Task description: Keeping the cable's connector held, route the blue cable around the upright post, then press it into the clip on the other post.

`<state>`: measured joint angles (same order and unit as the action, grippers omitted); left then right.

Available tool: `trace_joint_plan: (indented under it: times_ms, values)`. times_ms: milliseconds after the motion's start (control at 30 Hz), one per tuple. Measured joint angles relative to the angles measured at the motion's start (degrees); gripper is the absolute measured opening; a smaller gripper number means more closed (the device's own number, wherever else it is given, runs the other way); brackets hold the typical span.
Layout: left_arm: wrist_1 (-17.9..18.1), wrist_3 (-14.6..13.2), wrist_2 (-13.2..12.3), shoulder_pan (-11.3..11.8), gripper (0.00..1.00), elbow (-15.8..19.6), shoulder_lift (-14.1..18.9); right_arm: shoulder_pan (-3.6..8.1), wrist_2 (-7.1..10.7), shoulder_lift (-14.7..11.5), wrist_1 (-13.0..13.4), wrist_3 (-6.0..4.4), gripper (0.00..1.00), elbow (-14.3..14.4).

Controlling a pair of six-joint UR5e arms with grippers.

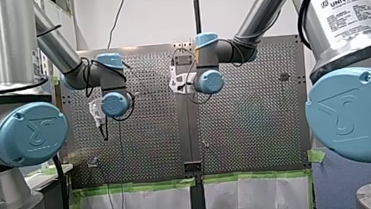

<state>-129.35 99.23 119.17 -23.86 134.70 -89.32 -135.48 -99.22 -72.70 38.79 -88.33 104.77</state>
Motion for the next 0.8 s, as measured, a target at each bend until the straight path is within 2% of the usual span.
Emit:
trace_joint_plan:
  times_ms: [267, 500, 800]
  values:
    - [-3.9, 1.4, 1.6, 1.4, 0.00, -3.1, 2.2, 0.30, 0.63, 0.5, -2.1, -0.08, 0.00, -3.7]
    - [-7.8, 1.2, 2.7, 2.4, 0.00, -5.7, 3.1, 0.39, 0.96, 2.2, -5.2, -0.11, 0.00, -7.4]
    - [-13.1, 1.3, 2.6, 3.6, 0.00, -10.7, 5.4, 0.02, 1.04, 2.7, -10.2, -0.11, 0.00, -12.6]
